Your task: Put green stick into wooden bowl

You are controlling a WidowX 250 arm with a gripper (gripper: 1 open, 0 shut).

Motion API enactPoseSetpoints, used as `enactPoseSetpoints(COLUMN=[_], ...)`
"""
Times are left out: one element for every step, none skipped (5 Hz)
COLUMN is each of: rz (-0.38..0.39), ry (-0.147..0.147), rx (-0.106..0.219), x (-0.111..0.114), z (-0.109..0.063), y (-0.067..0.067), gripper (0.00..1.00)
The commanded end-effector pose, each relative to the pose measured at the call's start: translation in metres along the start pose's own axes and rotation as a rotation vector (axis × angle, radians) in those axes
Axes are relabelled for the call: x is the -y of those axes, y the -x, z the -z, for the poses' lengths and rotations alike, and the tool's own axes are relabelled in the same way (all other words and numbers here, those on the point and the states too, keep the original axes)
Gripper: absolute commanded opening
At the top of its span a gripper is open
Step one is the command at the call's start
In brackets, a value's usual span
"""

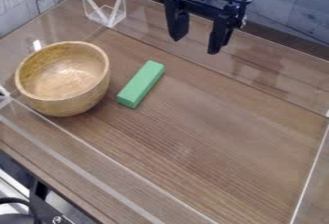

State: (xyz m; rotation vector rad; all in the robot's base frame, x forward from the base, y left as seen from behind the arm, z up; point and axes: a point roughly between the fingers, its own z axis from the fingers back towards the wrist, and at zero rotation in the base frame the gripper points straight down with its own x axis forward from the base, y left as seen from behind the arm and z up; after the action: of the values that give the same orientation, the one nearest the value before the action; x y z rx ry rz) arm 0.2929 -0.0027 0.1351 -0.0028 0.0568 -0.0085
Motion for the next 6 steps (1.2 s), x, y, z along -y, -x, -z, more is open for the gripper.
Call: enactPoseSetpoints(rz=[0.036,-0.016,-0.084,-0.097,-0.089,-0.105], ry=[-0.005,-0.007,0.004,0.003,-0.010,-0.016], rx=[0.002,0.006,0.027,0.037,0.044,0.048], x=[-0.001,-0.017,-0.030,-0.013,0.003,0.003], z=[-0.004,0.003,0.000,-0.011,-0.017,-0.010], y=[-0.011,-0.015,-0.012,-0.004,-0.001,-0.003], gripper=[1.00,1.00,1.00,1.00,1.00,1.00])
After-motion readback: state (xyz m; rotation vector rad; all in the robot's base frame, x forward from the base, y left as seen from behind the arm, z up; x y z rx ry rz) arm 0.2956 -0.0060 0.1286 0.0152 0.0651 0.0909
